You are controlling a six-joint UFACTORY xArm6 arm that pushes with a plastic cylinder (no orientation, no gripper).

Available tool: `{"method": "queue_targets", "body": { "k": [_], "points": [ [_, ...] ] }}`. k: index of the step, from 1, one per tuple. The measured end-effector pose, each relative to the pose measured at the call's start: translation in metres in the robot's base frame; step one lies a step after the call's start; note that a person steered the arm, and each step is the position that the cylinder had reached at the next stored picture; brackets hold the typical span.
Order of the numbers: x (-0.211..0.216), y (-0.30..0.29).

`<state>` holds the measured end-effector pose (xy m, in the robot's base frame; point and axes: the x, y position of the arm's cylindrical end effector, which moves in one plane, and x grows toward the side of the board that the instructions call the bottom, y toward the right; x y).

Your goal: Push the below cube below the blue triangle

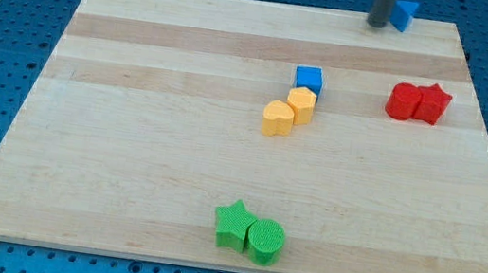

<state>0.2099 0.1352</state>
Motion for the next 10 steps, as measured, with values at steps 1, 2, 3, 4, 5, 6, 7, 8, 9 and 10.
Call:
{"method": "queue_targets", "body": {
  "k": [1, 2, 3, 4, 5, 6, 7, 8, 9, 10],
  "points": [
    [0.064, -0.090],
    [0.144, -0.115],
    [0.161, -0.115],
    [0.164, -0.091],
    [0.166, -0.046],
    [0.159, -0.024],
    [0.153, -0.004],
    [0.151, 0.011],
    [0.152, 0.022],
    [0.152, 0.044]
  ]
}}
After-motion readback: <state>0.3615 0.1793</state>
